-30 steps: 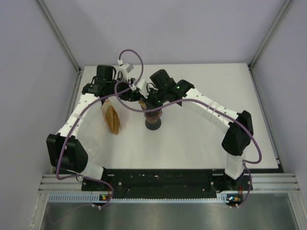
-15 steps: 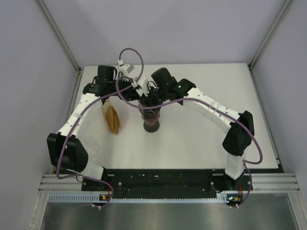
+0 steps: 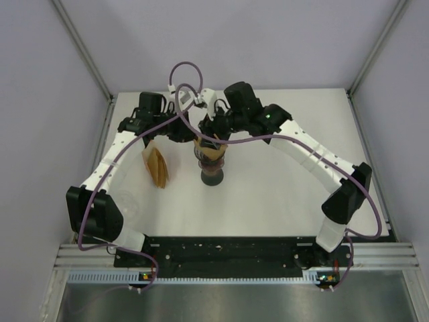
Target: Place the coffee filter in the dripper
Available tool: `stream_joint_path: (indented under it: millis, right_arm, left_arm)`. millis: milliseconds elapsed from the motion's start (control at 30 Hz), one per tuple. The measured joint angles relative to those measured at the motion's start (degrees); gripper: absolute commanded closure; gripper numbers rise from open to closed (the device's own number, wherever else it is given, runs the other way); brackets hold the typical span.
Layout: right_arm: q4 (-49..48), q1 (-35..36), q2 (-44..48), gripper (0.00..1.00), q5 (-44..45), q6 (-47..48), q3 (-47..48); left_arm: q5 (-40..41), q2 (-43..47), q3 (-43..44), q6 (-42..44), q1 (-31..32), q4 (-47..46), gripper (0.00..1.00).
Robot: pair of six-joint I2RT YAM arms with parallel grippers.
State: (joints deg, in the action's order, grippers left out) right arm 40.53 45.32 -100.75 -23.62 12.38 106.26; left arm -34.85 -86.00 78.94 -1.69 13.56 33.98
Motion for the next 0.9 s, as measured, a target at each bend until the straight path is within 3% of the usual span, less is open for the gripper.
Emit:
stream_joint_path:
  millis: [67, 200, 600, 700, 800, 900]
  right_arm:
    - [-1.2, -0.13, 0.72, 0.77, 0.59, -1.36, 0.0]
    - [-2.84, -1.29, 0.98, 1.0, 3.21, -5.18, -0.15]
    - [-4.11, -2.67, 0.83, 1.0, 2.82, -9.66, -5.84]
    - [-3.76, -2.05, 0.57, 1.0, 3.15, -9.94, -6.88]
    - [-2.99, -1.36, -0.2, 1.0, 4.81, -9.88, -6.91]
    - [-2.27, -0.44, -1.31, 1.0, 6.49, -9.49, -6.93]
  left_arm:
    - [-0.02, 0.04, -0.26, 0.5, 0.11, -0.11, 0.83]
    - [0.0, 0.42, -0.46, 0.85, 0.17, -0.17, 0.82]
    - [-0.04, 1.51, -0.83, 0.55, 0.22, -0.22, 0.77]
    - [-0.11, 1.51, -0.83, -0.39, 0.2, -0.17, 0.69]
    - [-0.46, 1.51, -0.83, -1.75, 0.15, -0.15, 0.55]
    - [-1.36, 1.51, -0.83, -4.48, -0.35, -0.24, 0.51]
